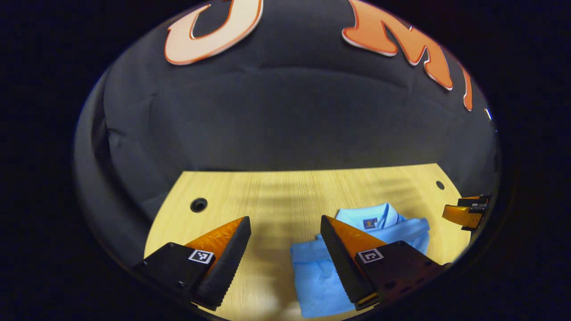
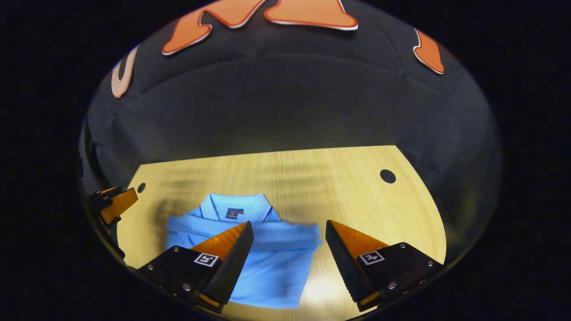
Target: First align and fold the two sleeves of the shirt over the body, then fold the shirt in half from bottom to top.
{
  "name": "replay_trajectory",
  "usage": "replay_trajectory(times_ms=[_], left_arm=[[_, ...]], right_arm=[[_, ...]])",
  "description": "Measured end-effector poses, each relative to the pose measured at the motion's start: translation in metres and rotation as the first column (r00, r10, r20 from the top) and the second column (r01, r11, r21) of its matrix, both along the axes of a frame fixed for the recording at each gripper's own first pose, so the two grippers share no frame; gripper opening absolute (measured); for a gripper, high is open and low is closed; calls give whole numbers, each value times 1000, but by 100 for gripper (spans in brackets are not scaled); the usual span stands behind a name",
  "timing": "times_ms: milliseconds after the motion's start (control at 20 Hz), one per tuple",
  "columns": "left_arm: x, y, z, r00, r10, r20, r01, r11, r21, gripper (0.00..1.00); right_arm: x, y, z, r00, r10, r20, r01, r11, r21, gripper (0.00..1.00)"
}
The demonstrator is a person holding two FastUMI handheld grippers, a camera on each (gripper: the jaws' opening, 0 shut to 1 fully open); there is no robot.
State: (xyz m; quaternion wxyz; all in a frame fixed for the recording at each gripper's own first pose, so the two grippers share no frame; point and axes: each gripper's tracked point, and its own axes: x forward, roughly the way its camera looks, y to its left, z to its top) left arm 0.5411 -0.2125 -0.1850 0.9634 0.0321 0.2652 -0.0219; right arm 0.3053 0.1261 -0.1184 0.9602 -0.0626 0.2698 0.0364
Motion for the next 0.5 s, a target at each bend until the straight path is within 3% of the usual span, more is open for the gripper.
replay_trajectory(times_ms=[300, 500], left_arm=[[-55, 27, 84, 986, 20, 165, -18, 1000, -15, 100], [-103, 51, 129, 964, 31, 263, -33, 999, 1, 100]], right_arm=[[-60, 4, 66, 987, 44, 158, -45, 999, 3, 98], [-110, 2, 85, 967, 105, 234, -92, 994, -65, 98]])
